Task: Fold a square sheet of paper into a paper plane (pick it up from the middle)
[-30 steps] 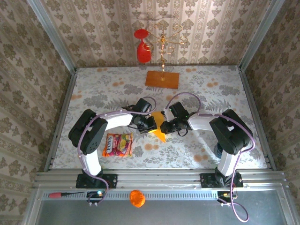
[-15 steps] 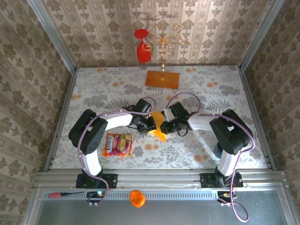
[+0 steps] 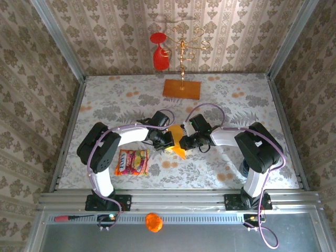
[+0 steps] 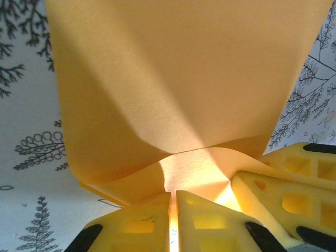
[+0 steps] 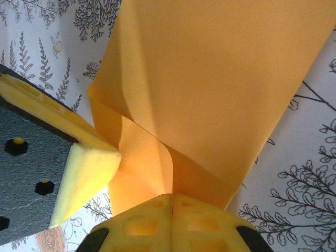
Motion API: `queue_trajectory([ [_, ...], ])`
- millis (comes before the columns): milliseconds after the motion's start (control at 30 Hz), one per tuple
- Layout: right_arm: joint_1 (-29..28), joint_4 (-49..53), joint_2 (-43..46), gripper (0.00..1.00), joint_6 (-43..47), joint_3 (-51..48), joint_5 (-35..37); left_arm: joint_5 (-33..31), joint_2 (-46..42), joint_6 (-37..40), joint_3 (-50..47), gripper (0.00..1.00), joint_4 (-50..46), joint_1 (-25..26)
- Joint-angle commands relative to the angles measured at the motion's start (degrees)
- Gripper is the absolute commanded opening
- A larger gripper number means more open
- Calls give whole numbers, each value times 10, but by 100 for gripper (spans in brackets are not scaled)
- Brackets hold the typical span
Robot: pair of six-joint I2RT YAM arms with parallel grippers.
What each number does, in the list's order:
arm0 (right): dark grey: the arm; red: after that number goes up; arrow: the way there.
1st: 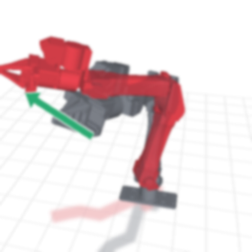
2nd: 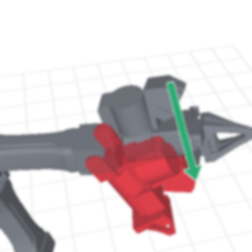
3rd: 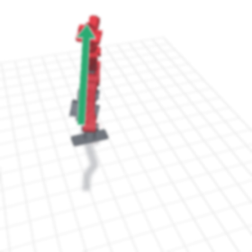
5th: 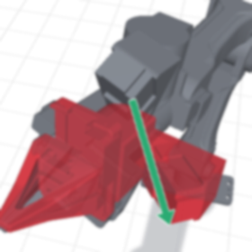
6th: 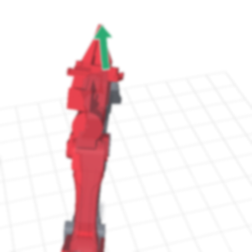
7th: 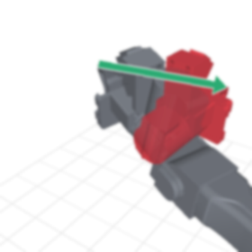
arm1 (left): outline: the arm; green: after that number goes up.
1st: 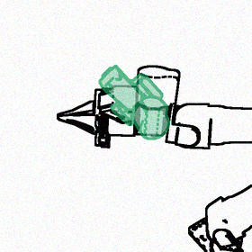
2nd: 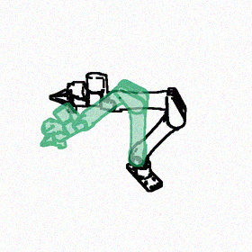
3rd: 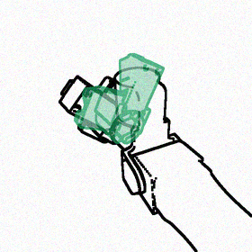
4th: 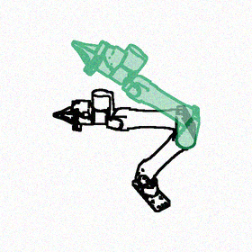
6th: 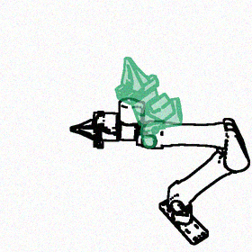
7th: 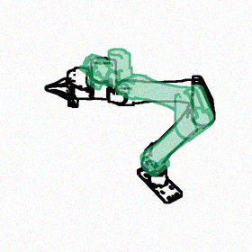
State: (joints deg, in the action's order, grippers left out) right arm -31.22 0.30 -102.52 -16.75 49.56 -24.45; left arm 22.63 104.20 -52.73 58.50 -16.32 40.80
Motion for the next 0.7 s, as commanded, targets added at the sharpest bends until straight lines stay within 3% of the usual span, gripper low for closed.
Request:
queue_trajectory([
  [0,1,45,-9,7,-4,7,24,-12,14,-2,-11,12,-31,2],
  [167,4,52,34,20,-19,20,24,-17,20,-2,-13,11,-31,-3],
  [400,22,72,105,38,-52,15,75,-21,28,8,-6,10,-23,-16],
  [533,26,118,121,38,-66,30,89,-24,35,17,9,10,-22,-21],
  [667,24,139,116,31,-96,38,38,-27,44,25,23,10,-21,-28],
])
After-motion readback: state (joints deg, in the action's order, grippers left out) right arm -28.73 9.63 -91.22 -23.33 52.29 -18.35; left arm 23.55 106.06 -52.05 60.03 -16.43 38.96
